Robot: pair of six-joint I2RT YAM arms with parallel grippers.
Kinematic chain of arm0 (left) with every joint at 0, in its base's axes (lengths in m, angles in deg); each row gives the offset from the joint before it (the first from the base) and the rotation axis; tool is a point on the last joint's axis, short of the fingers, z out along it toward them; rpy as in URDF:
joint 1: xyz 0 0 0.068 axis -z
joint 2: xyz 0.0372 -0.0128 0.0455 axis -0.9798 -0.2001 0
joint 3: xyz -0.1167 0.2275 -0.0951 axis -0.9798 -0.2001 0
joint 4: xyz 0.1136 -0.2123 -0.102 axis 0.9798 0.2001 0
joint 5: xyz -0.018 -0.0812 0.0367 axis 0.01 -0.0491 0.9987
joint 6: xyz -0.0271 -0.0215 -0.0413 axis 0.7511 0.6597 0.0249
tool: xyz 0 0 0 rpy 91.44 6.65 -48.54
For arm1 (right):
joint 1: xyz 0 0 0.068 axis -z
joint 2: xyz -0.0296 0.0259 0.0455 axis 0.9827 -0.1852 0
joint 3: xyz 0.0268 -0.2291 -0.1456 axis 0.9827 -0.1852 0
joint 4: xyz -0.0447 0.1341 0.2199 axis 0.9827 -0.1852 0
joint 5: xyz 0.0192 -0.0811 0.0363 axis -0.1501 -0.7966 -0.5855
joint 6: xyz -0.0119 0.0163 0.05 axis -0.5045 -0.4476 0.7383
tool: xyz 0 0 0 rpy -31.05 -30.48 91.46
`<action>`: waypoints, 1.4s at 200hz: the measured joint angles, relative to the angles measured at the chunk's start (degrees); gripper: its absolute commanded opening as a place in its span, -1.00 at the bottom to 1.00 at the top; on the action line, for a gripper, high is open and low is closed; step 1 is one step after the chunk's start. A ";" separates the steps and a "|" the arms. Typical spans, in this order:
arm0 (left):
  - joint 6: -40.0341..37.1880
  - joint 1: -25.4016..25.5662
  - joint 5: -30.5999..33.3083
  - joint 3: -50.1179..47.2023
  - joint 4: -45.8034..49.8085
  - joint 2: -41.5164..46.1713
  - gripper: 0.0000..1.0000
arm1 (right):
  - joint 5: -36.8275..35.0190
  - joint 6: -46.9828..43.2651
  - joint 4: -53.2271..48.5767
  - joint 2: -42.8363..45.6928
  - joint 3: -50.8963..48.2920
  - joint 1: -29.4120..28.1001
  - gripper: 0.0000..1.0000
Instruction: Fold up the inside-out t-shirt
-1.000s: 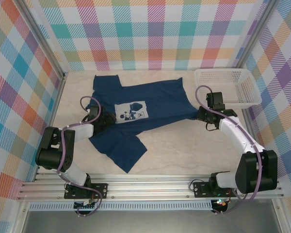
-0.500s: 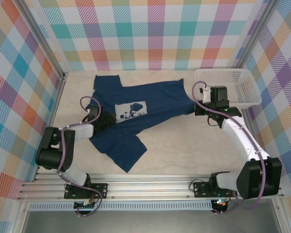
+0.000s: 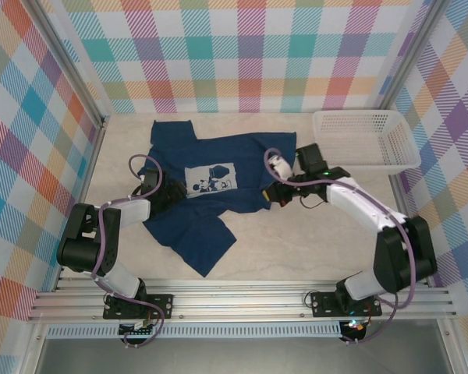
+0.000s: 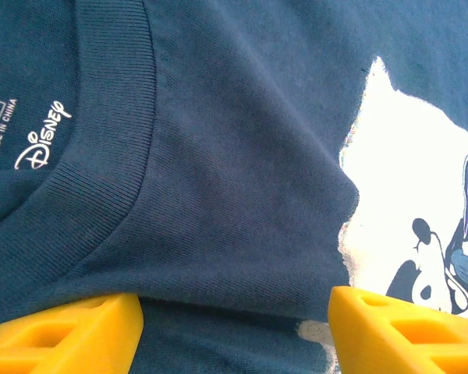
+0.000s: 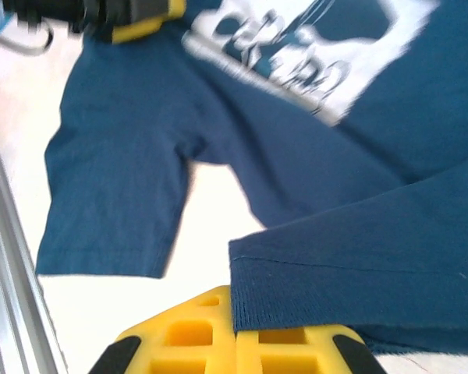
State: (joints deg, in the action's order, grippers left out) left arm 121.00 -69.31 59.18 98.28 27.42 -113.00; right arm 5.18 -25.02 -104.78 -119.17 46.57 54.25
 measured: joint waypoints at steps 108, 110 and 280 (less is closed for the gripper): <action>-0.02 -0.09 -0.37 0.00 0.00 0.00 0.32 | -33.31 2.03 -1.05 -17.42 11.39 -6.43 -0.65; -0.02 -0.09 -0.37 0.00 0.00 0.00 0.32 | -33.55 2.19 -1.05 -17.42 11.39 -6.43 -0.65; -0.04 -0.09 -0.39 0.04 -0.42 -0.28 0.32 | -15.37 29.22 11.10 -2.38 -9.88 -3.82 -0.18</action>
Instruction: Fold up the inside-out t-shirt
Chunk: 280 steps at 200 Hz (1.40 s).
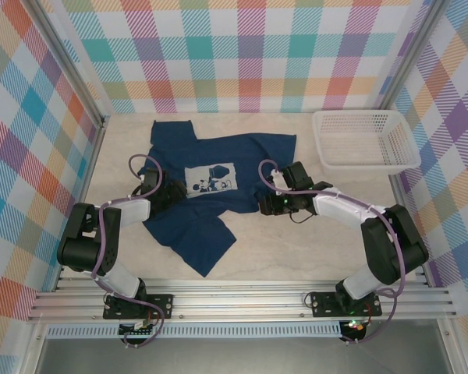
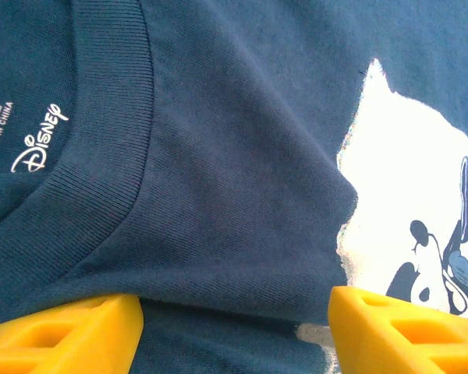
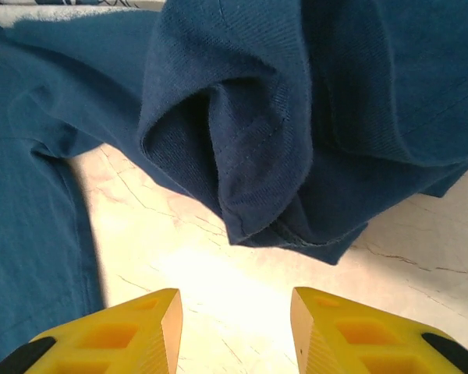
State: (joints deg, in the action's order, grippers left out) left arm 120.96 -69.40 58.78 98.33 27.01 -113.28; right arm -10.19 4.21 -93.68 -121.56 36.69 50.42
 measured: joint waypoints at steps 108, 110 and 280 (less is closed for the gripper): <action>-0.02 0.00 -0.02 0.00 0.00 0.00 0.32 | 1.05 3.48 8.44 -5.77 0.17 0.00 -0.42; -0.02 0.00 -0.02 0.00 0.00 0.00 0.32 | 1.05 3.63 8.55 -5.81 0.20 0.00 -0.44; 0.00 0.00 0.02 0.00 0.00 0.00 0.32 | -34.62 -21.05 -19.87 8.26 21.88 8.37 -1.00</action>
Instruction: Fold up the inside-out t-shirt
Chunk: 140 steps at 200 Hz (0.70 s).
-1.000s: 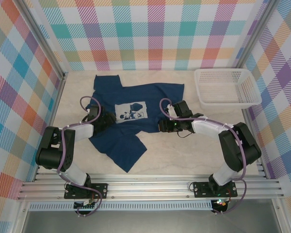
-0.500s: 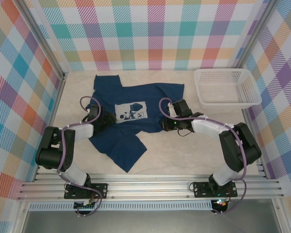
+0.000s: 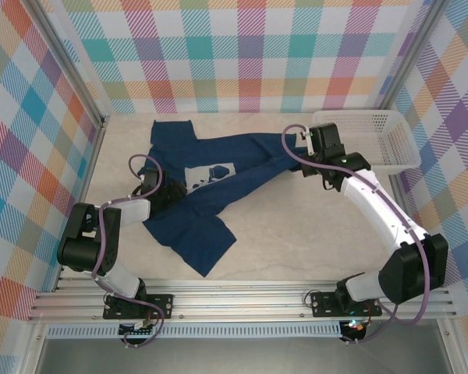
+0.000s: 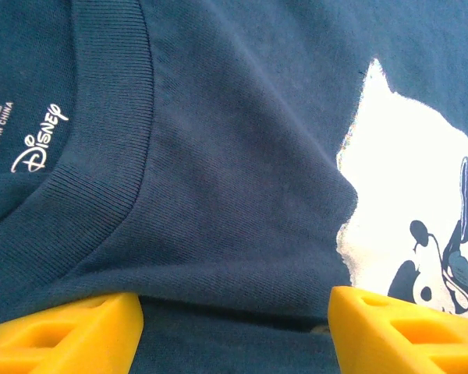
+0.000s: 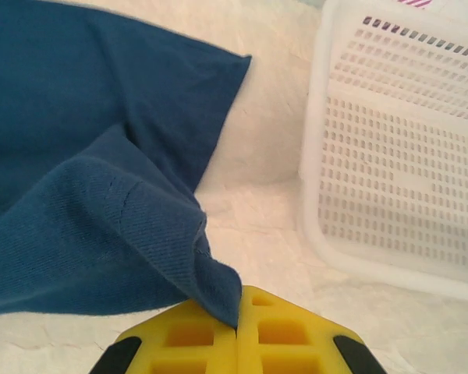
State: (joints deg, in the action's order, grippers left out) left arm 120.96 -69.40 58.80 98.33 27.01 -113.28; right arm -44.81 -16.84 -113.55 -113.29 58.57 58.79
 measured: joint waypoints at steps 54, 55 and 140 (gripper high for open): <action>-0.02 -0.02 -0.39 0.26 -0.04 -0.15 0.35 | 3.23 -5.27 -4.00 -6.67 2.16 1.97 -1.00; -0.02 -0.02 -0.42 0.28 -0.04 -0.15 0.35 | 3.34 -5.27 -4.00 -6.73 2.16 2.01 -1.00; -0.42 5.88 -1.27 0.39 10.84 14.38 0.54 | 16.35 -2.38 -0.98 -11.30 2.16 2.93 -1.00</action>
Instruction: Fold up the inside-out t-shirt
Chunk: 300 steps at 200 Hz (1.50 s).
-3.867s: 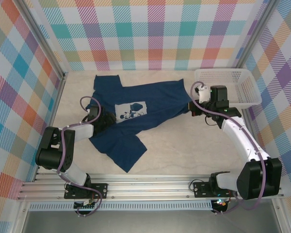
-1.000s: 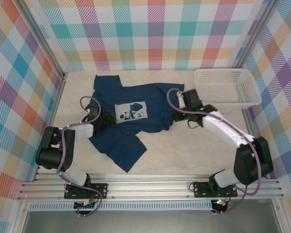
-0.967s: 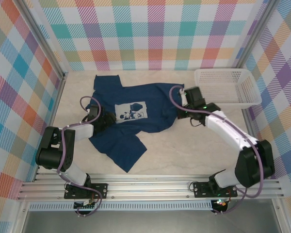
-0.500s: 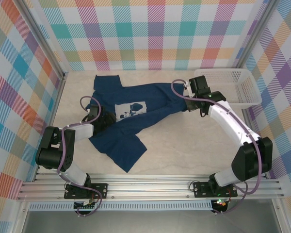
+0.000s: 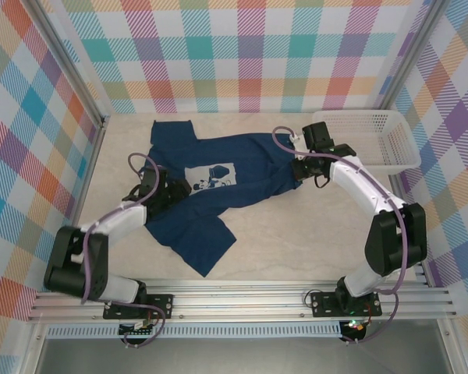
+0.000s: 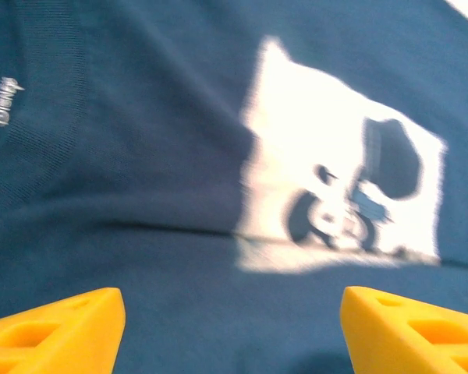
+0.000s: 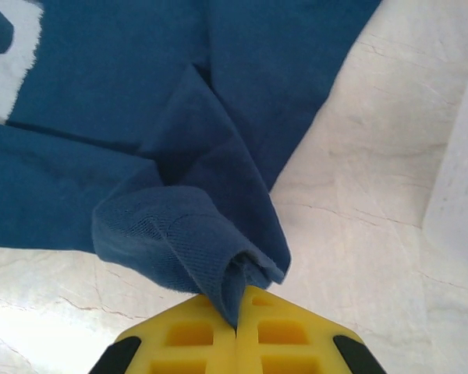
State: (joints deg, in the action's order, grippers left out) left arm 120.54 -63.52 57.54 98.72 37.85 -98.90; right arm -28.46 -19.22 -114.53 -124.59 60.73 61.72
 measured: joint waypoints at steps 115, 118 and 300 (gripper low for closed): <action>1.77 47.25 12.85 13.09 39.93 0.46 0.27 | 5.49 1.14 3.50 -1.60 -0.37 0.02 -1.00; 1.70 47.69 13.05 13.57 40.30 -0.42 0.26 | 5.60 1.14 3.50 -1.53 -0.48 0.02 -1.00; 0.63 48.24 6.95 8.44 44.83 -10.88 -0.01 | 7.58 3.93 4.52 4.50 -5.62 0.02 -1.00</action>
State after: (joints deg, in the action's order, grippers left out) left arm 121.17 -15.28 64.49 107.16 82.68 -109.79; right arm -20.88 -15.29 -110.01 -120.09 55.12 61.74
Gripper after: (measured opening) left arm 0.518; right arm 0.047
